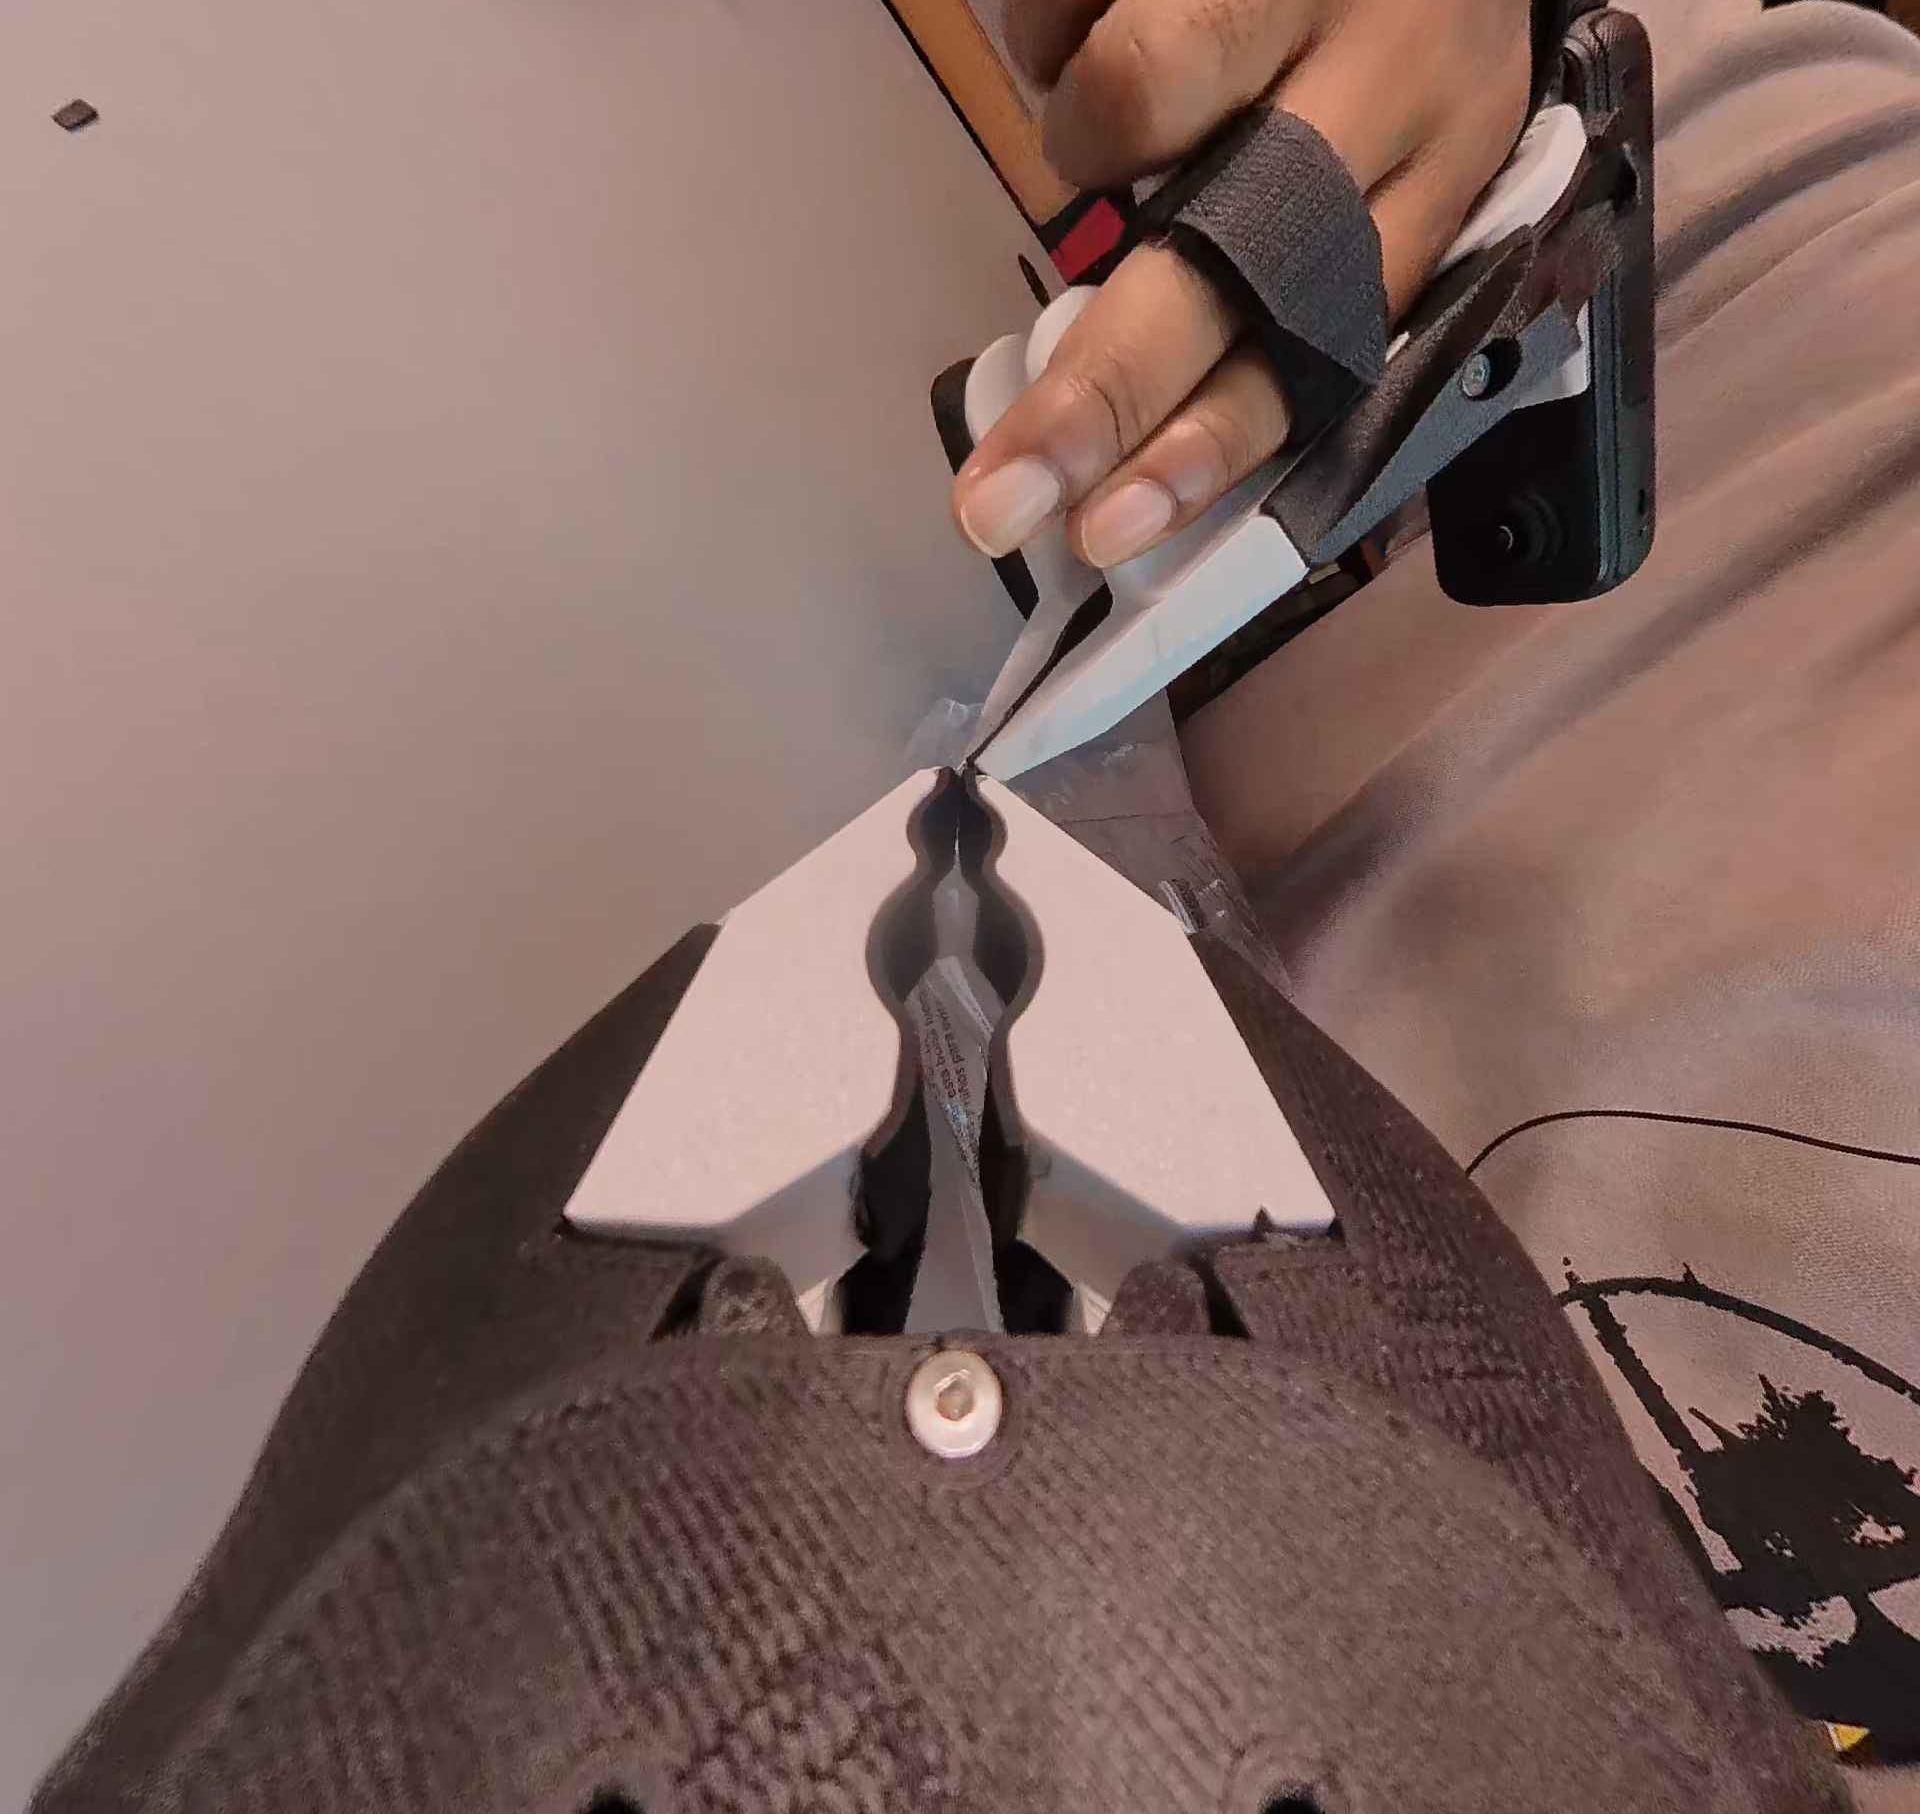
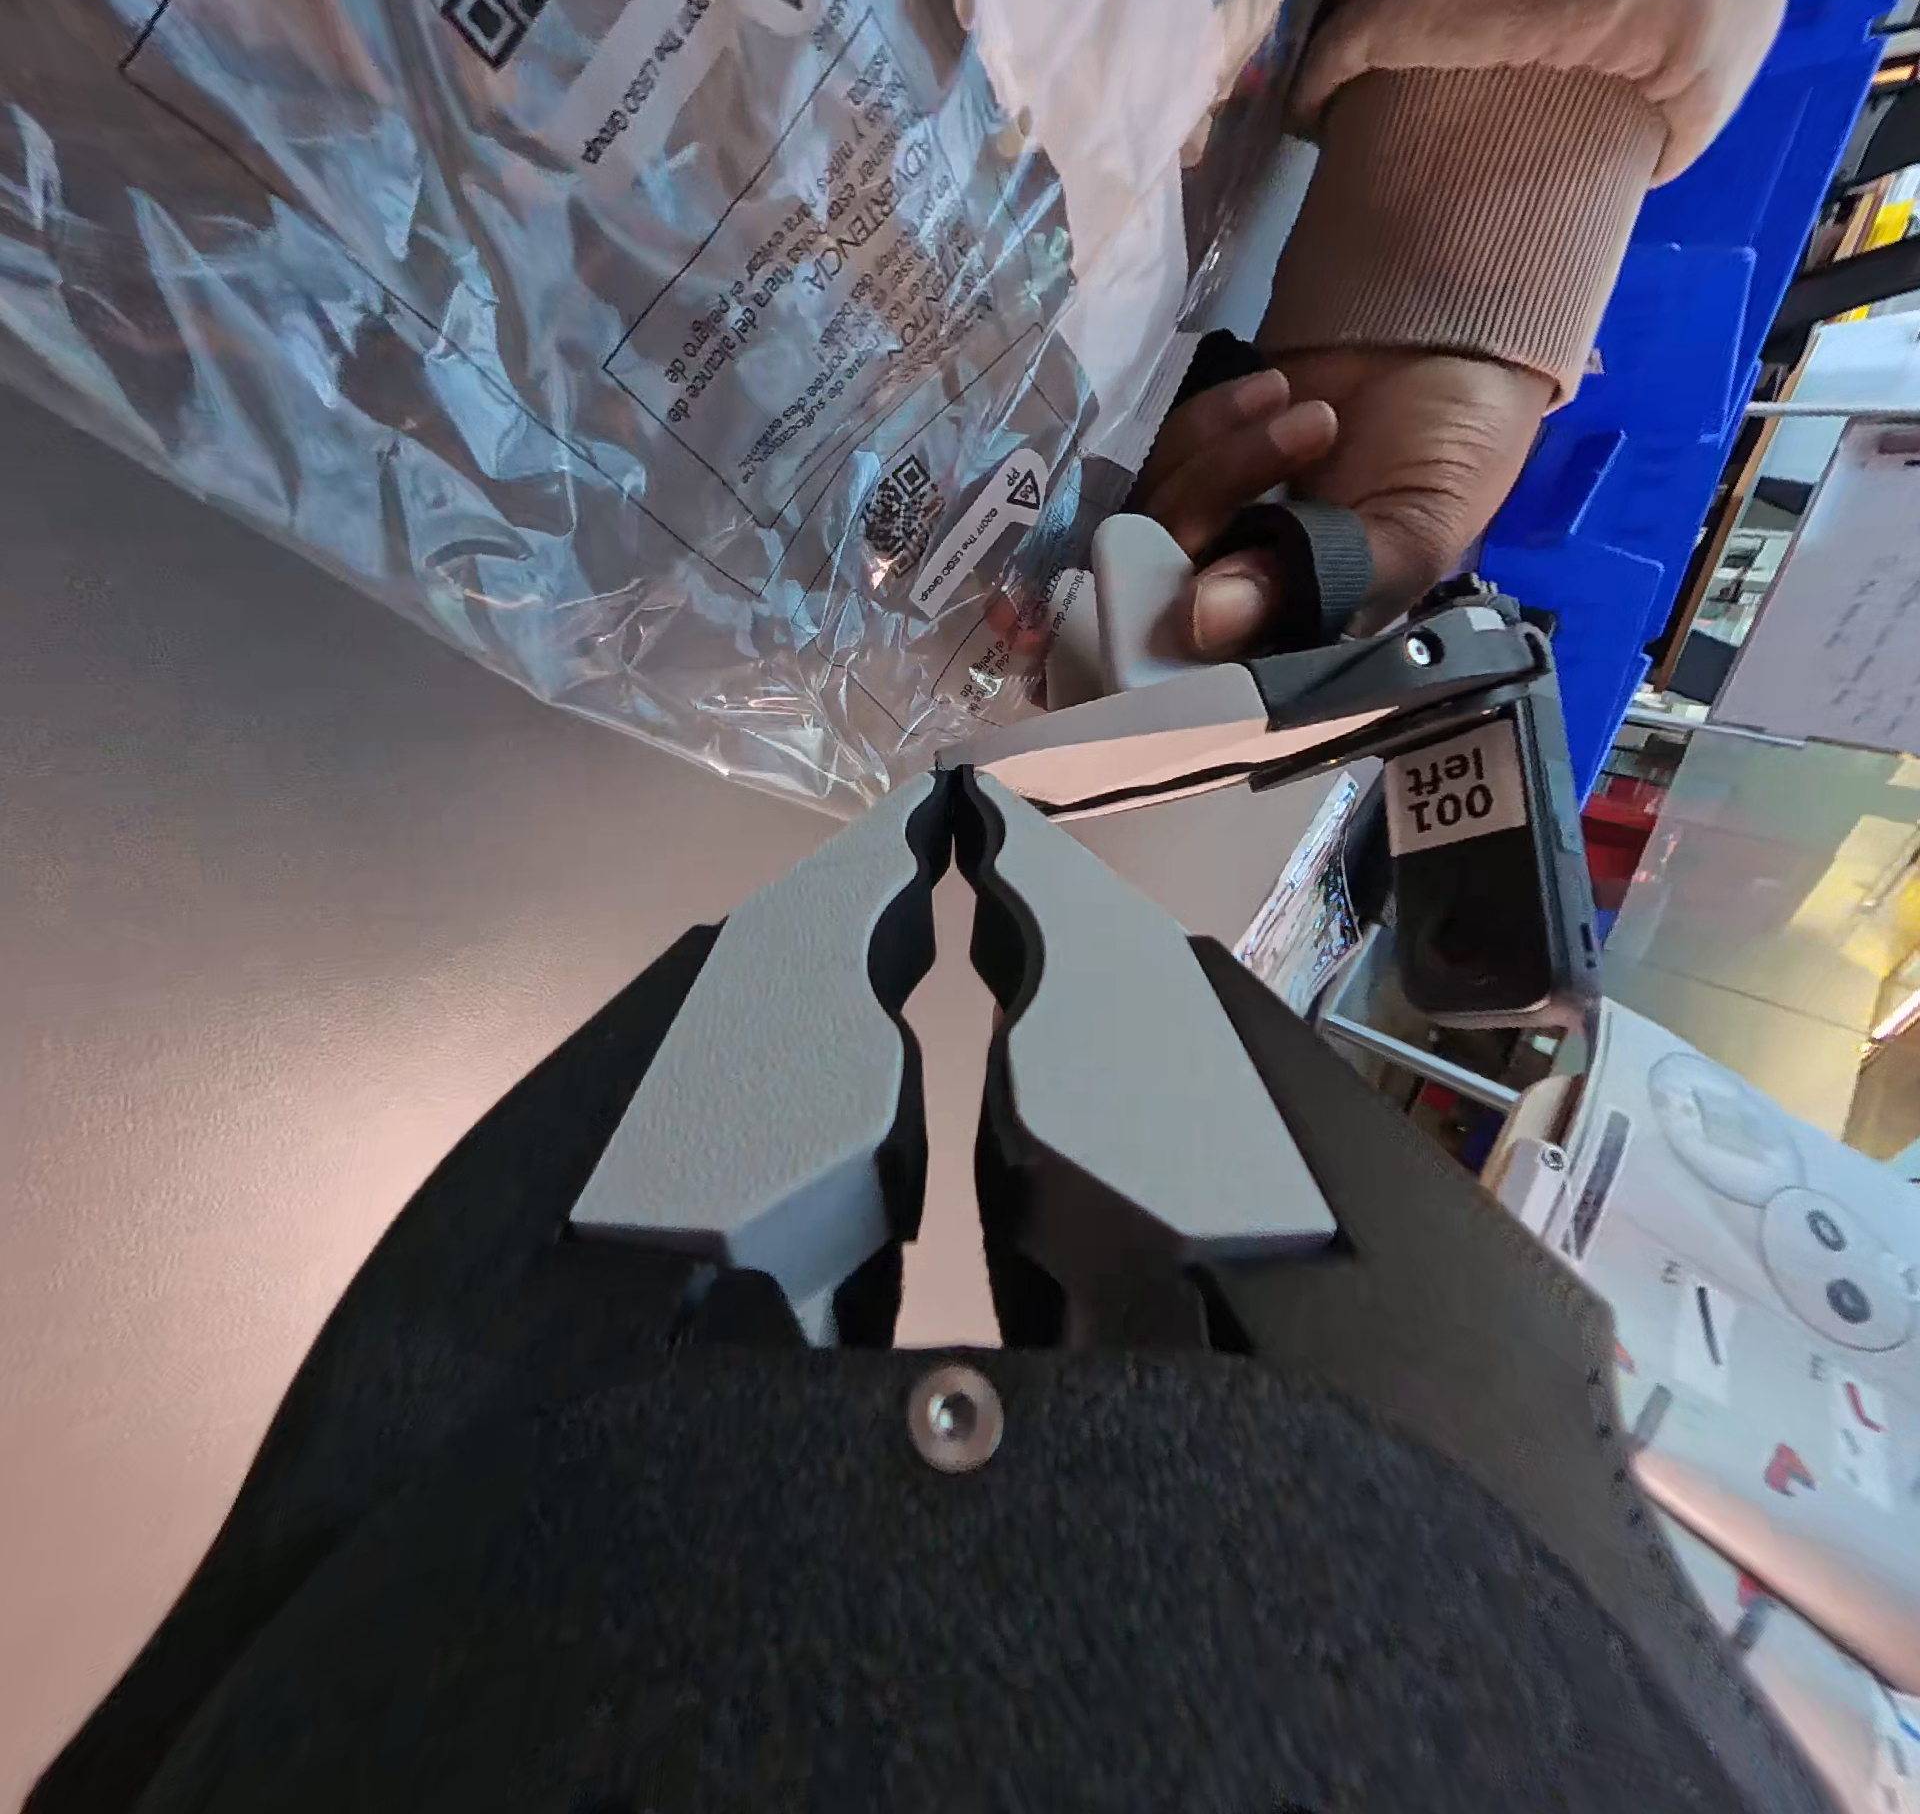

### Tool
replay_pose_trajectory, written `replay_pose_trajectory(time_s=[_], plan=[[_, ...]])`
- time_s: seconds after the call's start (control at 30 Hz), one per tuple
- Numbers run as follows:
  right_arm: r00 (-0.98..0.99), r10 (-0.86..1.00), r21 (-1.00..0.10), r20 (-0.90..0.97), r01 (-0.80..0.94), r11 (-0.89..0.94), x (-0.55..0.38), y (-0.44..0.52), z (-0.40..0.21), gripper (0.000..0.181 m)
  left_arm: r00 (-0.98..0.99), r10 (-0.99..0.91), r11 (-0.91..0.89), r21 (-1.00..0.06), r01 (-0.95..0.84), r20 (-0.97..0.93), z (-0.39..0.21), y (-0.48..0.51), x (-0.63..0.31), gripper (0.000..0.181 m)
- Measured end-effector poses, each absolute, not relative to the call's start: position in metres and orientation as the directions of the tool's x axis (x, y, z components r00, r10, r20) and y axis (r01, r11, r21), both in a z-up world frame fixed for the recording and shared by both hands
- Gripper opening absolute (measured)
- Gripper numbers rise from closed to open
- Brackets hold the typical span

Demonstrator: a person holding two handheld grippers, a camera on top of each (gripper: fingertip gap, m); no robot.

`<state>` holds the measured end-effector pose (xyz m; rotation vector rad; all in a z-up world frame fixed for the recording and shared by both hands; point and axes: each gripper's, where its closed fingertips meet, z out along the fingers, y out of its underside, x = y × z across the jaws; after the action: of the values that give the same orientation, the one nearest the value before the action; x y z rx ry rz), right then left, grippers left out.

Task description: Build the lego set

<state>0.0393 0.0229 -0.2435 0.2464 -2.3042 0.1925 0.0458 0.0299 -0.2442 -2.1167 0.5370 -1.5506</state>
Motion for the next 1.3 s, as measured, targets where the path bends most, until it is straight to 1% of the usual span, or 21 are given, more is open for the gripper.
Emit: replay_pose_trajectory(time_s=[0.03, 0.07, 0.1, 0.13, 0.17, 0.2, 0.23, 0.3, 0.4, 0.43, 0.5, 0.6, 0.7, 0.8, 0.9, 0.97, 1.03, 1.07, 1.13, 1.17, 1.3], plan=[[-0.660, -0.158, -0.025, 0.734, -0.259, 0.966, 0.040, 0.023, -0.244, 0.000, 0.284, -0.558, -0.820, -0.572, -0.040, 0.780, -0.244, 0.030, 0.046, 0.000], [-0.702, -0.214, -0.025, 0.679, -0.314, 0.949, 0.050, 0.017, -0.250, 0.000, 0.293, -0.539, -0.824, -0.567, 0.011, 0.789, -0.241, 0.037, 0.040, 0.000], [-0.734, -0.235, -0.053, 0.636, -0.346, 0.937, 0.065, 0.007, -0.260, 0.000, 0.307, -0.504, -0.831, -0.550, 0.085, 0.807, -0.238, 0.047, 0.026, 0.000], [-0.735, -0.287, -0.019, 0.615, -0.377, 0.926, 0.077, 0.003, -0.270, 0.000, 0.331, -0.501, -0.824, -0.558, 0.099, 0.799, -0.239, 0.049, 0.015, 0.000], [-0.712, -0.303, 0.006, 0.634, -0.387, 0.922, 0.079, 0.006, -0.269, 0.000, 0.342, -0.551, -0.808, -0.589, 0.010, 0.761, -0.245, 0.035, 0.021, 0.000], [-0.728, -0.227, -0.018, 0.647, -0.312, 0.950, 0.073, 0.019, -0.261, 0.000, 0.316, -0.601, -0.787, -0.612, -0.072, 0.735, -0.247, 0.019, 0.034, 0.000], [-0.752, -0.124, -0.060, 0.648, -0.213, 0.975, 0.065, 0.034, -0.250, 0.000, 0.296, -0.621, -0.775, -0.625, -0.093, 0.726, -0.245, 0.014, 0.044, 0.000], [-0.773, 0.000, -0.162, 0.634, -0.133, 0.978, 0.064, 0.039, -0.239, 0.000, 0.320, -0.616, -0.773, -0.630, -0.072, 0.720, -0.242, 0.022, 0.045, 0.000], [-0.784, 0.216, -0.358, 0.581, -0.008, 0.934, 0.065, 0.032, -0.234, 0.000, 0.339, -0.629, -0.752, -0.658, -0.038, 0.700, -0.235, 0.032, 0.037, 0.000], [-0.771, 0.278, -0.407, 0.573, 0.026, 0.913, 0.064, 0.033, -0.231, 0.000, 0.353, -0.637, -0.742, -0.669, -0.039, 0.685, -0.235, 0.034, 0.036, 0.005], [-0.739, 0.370, -0.482, 0.562, 0.071, 0.873, 0.061, 0.035, -0.225, 0.000, 0.375, -0.667, -0.710, -0.702, -0.058, 0.644, -0.235, 0.035, 0.036, 0.029], [-0.698, 0.461, -0.557, 0.548, 0.106, 0.824, 0.059, 0.037, -0.216, 0.000, 0.397, -0.729, -0.649, -0.748, -0.138, 0.558, -0.239, 0.035, 0.036, 0.056], [-0.672, 0.493, -0.587, 0.553, 0.107, 0.803, 0.059, 0.038, -0.208, 0.000, 0.356, -0.770, -0.620, -0.751, -0.227, 0.529, -0.246, 0.035, 0.043, 0.065], [-0.650, 0.509, -0.607, 0.564, 0.091, 0.789, 0.057, 0.035, -0.196, 0.000, 0.211, -0.754, -0.657, -0.717, -0.234, 0.622, -0.239, 0.032, 0.055, 0.072], [-0.621, 0.517, -0.613, 0.589, 0.073, 0.787, 0.053, 0.036, -0.178, 0.000, 0.016, -0.706, -0.690, -0.683, -0.240, 0.708, -0.227, 0.024, 0.070, 0.066], [-0.607, 0.530, -0.623, 0.592, 0.071, 0.779, 0.052, 0.037, -0.166, 0.000, -0.080, -0.685, -0.688, -0.680, -0.254, 0.724, -0.218, 0.021, 0.078, 0.057], [-0.607, 0.536, -0.620, 0.587, 0.089, 0.780, 0.056, 0.040, -0.163, 0.000, -0.090, -0.677, -0.682, -0.669, -0.297, 0.730, -0.221, 0.023, 0.086, 0.039], [-0.607, 0.563, -0.641, 0.561, 0.112, 0.759, 0.059, 0.042, -0.163, 0.000, -0.082, -0.681, -0.673, -0.666, -0.321, 0.728, -0.225, 0.024, 0.089, 0.022], [-0.594, 0.638, -0.698, 0.489, 0.171, 0.695, 0.067, 0.047, -0.163, 0.000, -0.096, -0.705, -0.650, -0.694, -0.308, 0.703, -0.221, 0.027, 0.093, 0.005], [-0.584, 0.672, -0.725, 0.455, 0.194, 0.660, 0.071, 0.050, -0.164, 0.000, -0.098, -0.722, -0.637, -0.714, -0.291, 0.685, -0.218, 0.029, 0.094, 0.002], [-0.524, 0.778, -0.826, 0.347, 0.223, 0.519, 0.081, 0.056, -0.152, 0.000, -0.062, -0.768, -0.607, -0.756, -0.244, 0.637, -0.205, 0.033, 0.093, 0.000]])
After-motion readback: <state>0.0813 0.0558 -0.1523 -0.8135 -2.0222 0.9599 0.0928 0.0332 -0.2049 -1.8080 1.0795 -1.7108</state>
